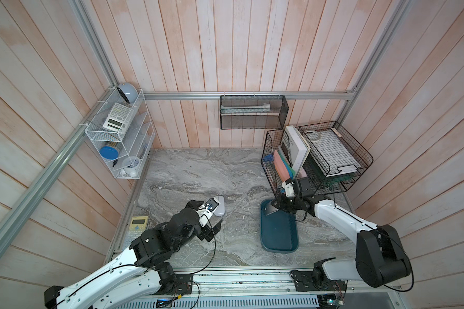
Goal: Put the mouse in the storage box
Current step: Move the storage box to the center of the board, then place the mouse in the storage box.
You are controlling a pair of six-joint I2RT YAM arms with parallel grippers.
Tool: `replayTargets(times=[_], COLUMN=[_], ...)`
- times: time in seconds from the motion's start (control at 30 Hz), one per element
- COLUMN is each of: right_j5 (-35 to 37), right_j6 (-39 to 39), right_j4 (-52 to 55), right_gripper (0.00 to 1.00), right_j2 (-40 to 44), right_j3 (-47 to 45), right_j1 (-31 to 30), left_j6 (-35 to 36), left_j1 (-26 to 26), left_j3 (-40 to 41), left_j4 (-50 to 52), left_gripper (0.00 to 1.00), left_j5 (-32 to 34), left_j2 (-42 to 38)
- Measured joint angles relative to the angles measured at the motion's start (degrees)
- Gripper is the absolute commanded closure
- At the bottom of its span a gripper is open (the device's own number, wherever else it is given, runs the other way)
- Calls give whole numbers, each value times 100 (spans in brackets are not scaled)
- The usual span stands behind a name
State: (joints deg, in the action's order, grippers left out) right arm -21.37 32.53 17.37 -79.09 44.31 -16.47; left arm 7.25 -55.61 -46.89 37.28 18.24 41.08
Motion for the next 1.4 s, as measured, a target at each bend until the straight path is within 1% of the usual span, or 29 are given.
replayTargets(times=[0.2,0.3,0.63,0.73,1.1,1.17,1.23,1.4], right_j5=[31,103,308,363,476,485,492,505], right_j6=[-138,-201,-264,-293,-304,-304,-308,-308], right_j4=[210,372,590,636,675,678,680,697], right_gripper=[56,50,49,43,42,39,38,38], right_j2=[0,0,0,0,0,0,0,0], right_j3=[0,0,0,0,2,2,4,11], right_j1=[186,205,232,238,238,238,238,238], left_j6=[-11,-46,-107,-116,-280,-299,-323,-431], left_j1=[-2,0,0,0,0,0,0,0], left_j3=[9,9,9,9,9,9,9,9], left_j4=[2,4,4,4,4,4,7,9], left_gripper=[0,0,0,0,0,0,0,0], left_j5=[-2,0,2,2,79,116,153,219], left_j2=[11,13,50,50,136,136,136,221])
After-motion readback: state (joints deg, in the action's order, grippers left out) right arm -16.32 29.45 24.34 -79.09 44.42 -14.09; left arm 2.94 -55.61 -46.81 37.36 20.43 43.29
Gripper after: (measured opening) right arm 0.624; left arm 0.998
